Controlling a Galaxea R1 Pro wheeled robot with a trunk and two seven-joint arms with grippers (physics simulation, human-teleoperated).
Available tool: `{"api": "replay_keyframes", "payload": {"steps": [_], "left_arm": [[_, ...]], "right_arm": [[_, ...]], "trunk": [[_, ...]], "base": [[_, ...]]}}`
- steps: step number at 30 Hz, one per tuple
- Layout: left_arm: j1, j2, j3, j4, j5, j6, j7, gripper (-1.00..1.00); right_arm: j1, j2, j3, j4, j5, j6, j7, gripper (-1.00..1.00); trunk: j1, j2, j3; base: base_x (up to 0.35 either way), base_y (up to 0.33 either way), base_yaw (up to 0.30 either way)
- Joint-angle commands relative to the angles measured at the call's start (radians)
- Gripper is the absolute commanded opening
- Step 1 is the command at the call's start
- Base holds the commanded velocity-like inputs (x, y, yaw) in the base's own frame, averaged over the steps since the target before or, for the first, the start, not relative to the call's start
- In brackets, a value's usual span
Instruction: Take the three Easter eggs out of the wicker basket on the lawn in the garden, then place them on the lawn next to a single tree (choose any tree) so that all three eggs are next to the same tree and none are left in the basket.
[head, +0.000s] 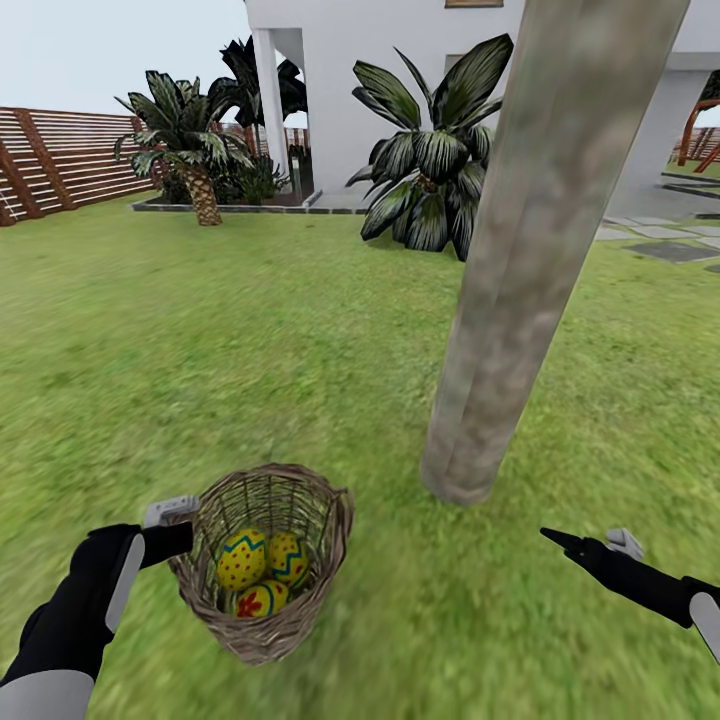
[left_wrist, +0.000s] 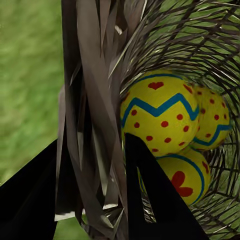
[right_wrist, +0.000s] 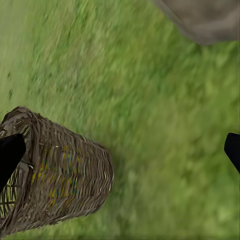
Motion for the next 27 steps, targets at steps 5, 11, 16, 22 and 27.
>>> {"api": "replay_keyframes", "payload": {"steps": [5,11,16,22,27], "left_arm": [[-0.001,0.000,0.001,-0.001,0.065,0.005,-0.001,-1.00],[-0.001,0.000,0.001,-0.002,0.065,0.005,-0.001,-1.00],[-0.001,0.000,0.001,-0.002,0.065,0.005,-0.001,-1.00],[-0.001,0.000,0.002,-0.003,0.065,0.005,-0.001,-1.00],[-0.001,0.000,0.001,-0.003,0.065,0.005,-0.001,-1.00]], "right_arm": [[-0.001,0.000,-0.001,0.000,-0.003,0.006,0.001,1.00],[-0.001,0.000,-0.001,0.000,-0.003,0.006,0.001,1.00],[-0.001,0.000,-0.001,0.000,-0.003,0.006,0.001,1.00],[-0.001,0.000,-0.001,0.001,-0.003,0.006,0.001,1.00],[-0.001,0.000,0.000,0.000,-0.003,0.006,0.001,1.00]], "trunk": [[0.019,-0.036,-0.017],[0.042,-0.078,-0.035],[0.061,-0.113,-0.051],[0.084,-0.155,-0.070],[0.103,-0.190,-0.085]], "base": [[0.000,0.000,0.000],[0.000,0.000,0.000],[0.000,0.000,0.000],[0.000,0.000,0.000],[0.000,0.000,0.000]]}}
